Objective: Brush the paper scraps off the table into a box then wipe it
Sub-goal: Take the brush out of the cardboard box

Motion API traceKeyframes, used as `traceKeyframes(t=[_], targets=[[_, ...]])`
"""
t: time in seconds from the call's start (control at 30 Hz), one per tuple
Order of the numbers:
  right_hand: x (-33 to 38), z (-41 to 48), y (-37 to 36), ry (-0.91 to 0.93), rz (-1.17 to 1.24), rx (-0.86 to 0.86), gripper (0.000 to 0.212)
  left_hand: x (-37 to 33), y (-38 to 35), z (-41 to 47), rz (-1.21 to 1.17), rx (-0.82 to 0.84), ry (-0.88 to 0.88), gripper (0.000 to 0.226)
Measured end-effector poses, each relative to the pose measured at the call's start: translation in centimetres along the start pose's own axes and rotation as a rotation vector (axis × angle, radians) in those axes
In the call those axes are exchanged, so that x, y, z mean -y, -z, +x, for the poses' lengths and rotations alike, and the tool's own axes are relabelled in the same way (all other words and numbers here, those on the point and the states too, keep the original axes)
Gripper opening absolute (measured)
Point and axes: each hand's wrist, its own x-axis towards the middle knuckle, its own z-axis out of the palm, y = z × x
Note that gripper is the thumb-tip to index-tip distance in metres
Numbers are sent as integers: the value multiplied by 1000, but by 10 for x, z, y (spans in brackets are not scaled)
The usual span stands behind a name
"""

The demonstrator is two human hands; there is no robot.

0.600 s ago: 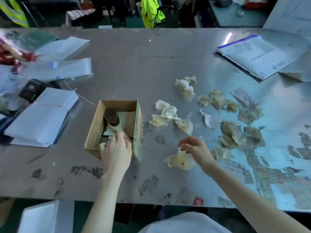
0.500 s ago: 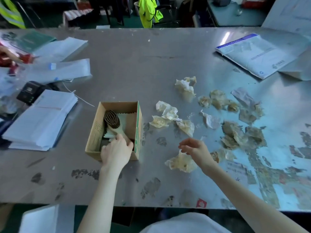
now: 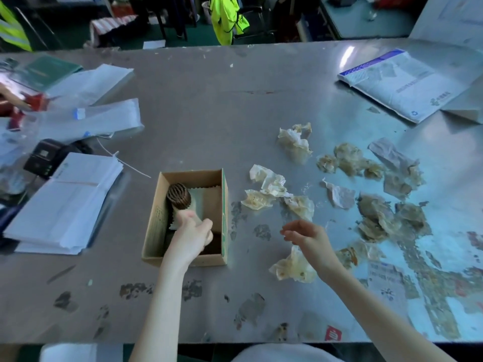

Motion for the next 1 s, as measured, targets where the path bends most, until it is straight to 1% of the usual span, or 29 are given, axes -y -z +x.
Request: traceKeyframes(t=[0.13,0.23,0.37,0.4,0.47,0.53,0.6,0.67,0.73,0.8,0.9,1.0], targets=[[5,-1,-6,0,26,77,16,-2,11,-9,-278,-134,-25,9],[12,-5,-7,-4,90,114,13,0,9,-29,-468,-173,-83,17],[26,-18,-5,-20,221,182,10,3,-20,-63,-545,-195,-190,11],[29,-22,-4,-32,254,208,13,4,-29,-69,-539,-182,-228,11],[35,-30,1,-57,312,267,26,6,-47,-77,-519,-138,-291,15],[40,-33,5,-77,352,324,36,6,-65,-84,-496,-68,-342,18],[42,-35,7,-88,394,369,42,5,-81,-89,-470,20,-394,21],[42,-36,12,-92,460,385,43,4,-96,-97,-440,119,-431,24],[41,-38,18,-71,499,367,32,3,-110,-103,-420,206,-479,25],[35,-41,29,-51,480,287,17,1,-124,-109,-370,257,-504,26],[24,-45,45,-66,499,168,15,-3,-142,-114,-311,305,-481,31],[16,-48,61,-83,504,32,13,-6,-154,-115,-156,283,-511,31]])
